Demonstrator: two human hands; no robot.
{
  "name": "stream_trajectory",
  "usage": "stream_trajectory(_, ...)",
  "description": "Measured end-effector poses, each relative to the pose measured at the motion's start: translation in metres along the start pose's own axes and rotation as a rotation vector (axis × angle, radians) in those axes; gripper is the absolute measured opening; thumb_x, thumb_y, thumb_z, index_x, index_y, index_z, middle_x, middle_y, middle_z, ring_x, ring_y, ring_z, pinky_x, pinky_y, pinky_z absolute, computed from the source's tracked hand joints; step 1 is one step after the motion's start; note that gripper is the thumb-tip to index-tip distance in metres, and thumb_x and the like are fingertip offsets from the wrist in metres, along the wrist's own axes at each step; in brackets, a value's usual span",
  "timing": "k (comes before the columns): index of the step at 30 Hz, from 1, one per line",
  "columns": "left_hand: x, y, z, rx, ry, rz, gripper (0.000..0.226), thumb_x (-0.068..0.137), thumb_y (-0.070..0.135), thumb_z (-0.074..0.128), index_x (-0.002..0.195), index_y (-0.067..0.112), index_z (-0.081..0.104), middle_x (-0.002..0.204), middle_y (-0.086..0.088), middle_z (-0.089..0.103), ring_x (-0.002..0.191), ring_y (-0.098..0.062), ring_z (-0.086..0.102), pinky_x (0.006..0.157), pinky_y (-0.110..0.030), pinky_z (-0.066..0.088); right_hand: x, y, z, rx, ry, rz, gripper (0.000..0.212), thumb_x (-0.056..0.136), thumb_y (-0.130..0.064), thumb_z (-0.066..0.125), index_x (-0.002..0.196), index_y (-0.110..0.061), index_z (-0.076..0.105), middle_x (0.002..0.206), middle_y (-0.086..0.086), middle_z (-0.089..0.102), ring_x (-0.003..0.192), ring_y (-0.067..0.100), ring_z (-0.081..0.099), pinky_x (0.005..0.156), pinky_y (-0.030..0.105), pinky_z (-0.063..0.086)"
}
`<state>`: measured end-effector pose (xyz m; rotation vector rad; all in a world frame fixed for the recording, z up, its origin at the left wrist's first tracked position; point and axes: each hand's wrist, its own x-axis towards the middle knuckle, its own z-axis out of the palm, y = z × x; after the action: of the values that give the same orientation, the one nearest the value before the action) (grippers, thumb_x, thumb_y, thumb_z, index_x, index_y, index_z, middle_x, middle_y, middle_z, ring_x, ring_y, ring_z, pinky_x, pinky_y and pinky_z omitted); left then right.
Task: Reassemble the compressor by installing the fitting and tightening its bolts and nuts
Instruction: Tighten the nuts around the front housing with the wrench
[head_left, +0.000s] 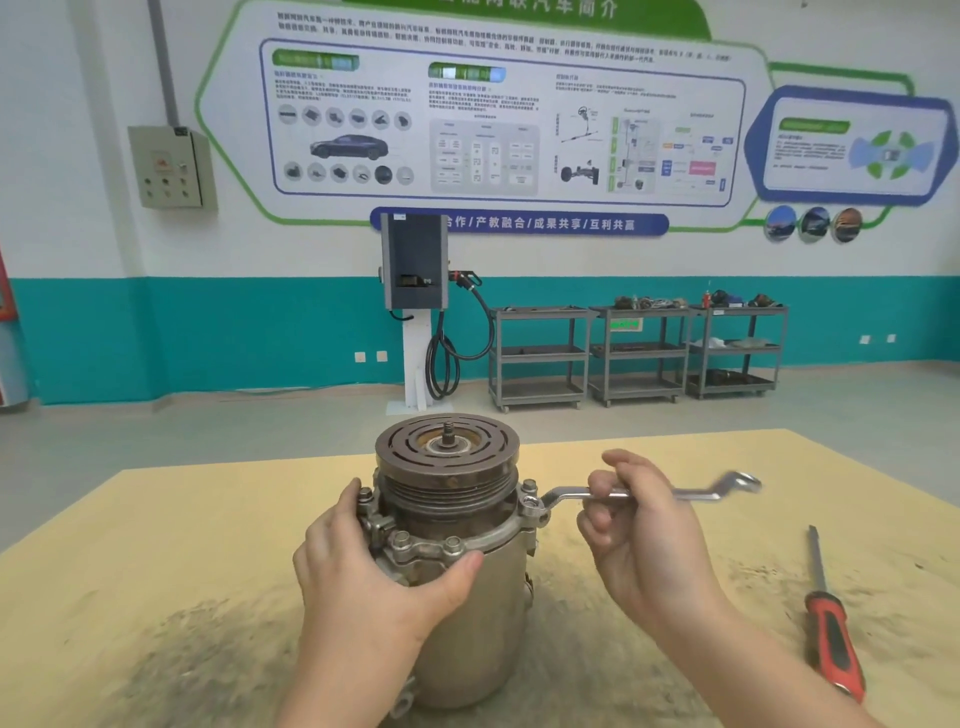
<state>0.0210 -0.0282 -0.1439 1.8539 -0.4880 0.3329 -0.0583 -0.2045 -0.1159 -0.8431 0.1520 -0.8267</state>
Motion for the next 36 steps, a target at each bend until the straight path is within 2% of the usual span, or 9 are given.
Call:
stream_trajectory(3,0.000,-0.001,0.000,0.000,0.007,0.009,0.120,0.053,0.050,0.087,0.151,0.016,0.027,0.142,-0.003,0.037,0.133,-0.014,0.023,0.113,-0.036,0.025,-0.031,0.013,-0.005,-0.139,-0.044,-0.346,0.027,0.098,-0.004,0.038,0.088,-0.019,0.057,0.063,0.009,0.062,0.042,0.019,0.047,0.041,0.025,0.039)
stream_trajectory(6,-0.001,-0.001,0.000,-0.005,0.017,0.020,0.117,0.055,0.048,0.084,0.151,0.015,0.027,0.142,-0.002,0.037,0.133,-0.013,0.023,0.112,-0.034,0.024,-0.055,0.029,0.002,-0.465,-0.148,-0.700,0.013,0.089,-0.022,0.057,0.087,-0.034,0.062,0.077,0.003,0.070,0.056,0.014,0.062,0.054,0.023,0.052)
stream_trajectory(9,0.000,-0.001,0.000,-0.027,-0.004,-0.004,0.121,0.048,0.054,0.079,0.151,0.017,0.027,0.139,-0.002,0.036,0.131,-0.012,0.023,0.111,-0.035,0.026,-0.059,0.041,0.013,-0.769,-0.359,-1.016,0.009,0.087,-0.028,0.069,0.092,-0.022,0.066,0.089,-0.004,0.068,0.078,0.008,0.067,0.069,0.020,0.054)
stream_trajectory(12,0.005,-0.003,-0.001,-0.025,-0.028,-0.021,0.126,0.037,0.062,0.067,0.148,0.017,0.030,0.133,-0.002,0.035,0.129,-0.014,0.025,0.109,-0.035,0.029,-0.057,0.046,0.021,-0.944,-0.419,-1.150,0.021,0.089,-0.028,0.068,0.088,-0.007,0.071,0.093,0.003,0.068,0.084,0.012,0.065,0.073,0.025,0.055)
stream_trajectory(16,0.012,-0.011,-0.007,-0.068,-0.106,0.012,0.129,0.030,0.072,0.063,0.145,0.023,0.031,0.118,0.013,0.030,0.130,-0.011,0.032,0.111,-0.033,0.033,-0.060,0.031,0.027,-0.834,-0.472,-1.216,0.011,0.093,-0.021,0.063,0.096,-0.011,0.065,0.096,0.005,0.066,0.089,0.018,0.065,0.077,0.030,0.054)
stream_trajectory(20,0.022,-0.023,-0.021,-0.197,-0.318,0.028,0.122,0.040,0.067,0.075,0.148,0.034,0.028,0.125,0.032,0.036,0.126,0.000,0.046,0.110,-0.031,0.039,-0.063,0.007,0.032,-0.476,-0.275,-0.920,0.013,0.101,-0.032,0.047,0.095,-0.038,0.058,0.085,0.002,0.066,0.062,0.018,0.063,0.060,0.026,0.051)
stream_trajectory(26,0.019,-0.020,-0.024,-0.287,-0.362,0.064,0.118,0.048,0.064,0.072,0.152,0.034,0.027,0.145,0.018,0.040,0.134,-0.005,0.041,0.114,-0.041,0.037,-0.050,-0.001,0.015,-0.002,0.001,-0.305,0.024,0.099,-0.002,0.030,0.095,-0.014,0.050,0.062,0.011,0.060,0.045,0.019,0.047,0.043,0.025,0.041)
stream_trajectory(30,0.016,-0.018,-0.024,-0.188,-0.308,0.081,0.123,0.045,0.071,0.067,0.153,0.033,0.024,0.140,0.019,0.037,0.135,-0.006,0.036,0.114,-0.040,0.035,-0.042,-0.002,0.013,0.145,0.041,-0.153,0.021,0.096,-0.002,0.029,0.096,-0.010,0.048,0.060,0.010,0.059,0.043,0.018,0.044,0.041,0.023,0.038)
stream_trajectory(36,0.007,-0.018,-0.026,-0.180,-0.281,0.078,0.130,0.043,0.080,0.066,0.153,0.035,0.016,0.127,0.036,0.032,0.135,0.001,0.030,0.114,-0.031,0.031,-0.035,-0.007,0.014,0.074,-0.035,-0.029,0.016,0.095,-0.002,0.032,0.091,-0.009,0.046,0.060,0.010,0.055,0.044,0.018,0.042,0.040,0.025,0.036)
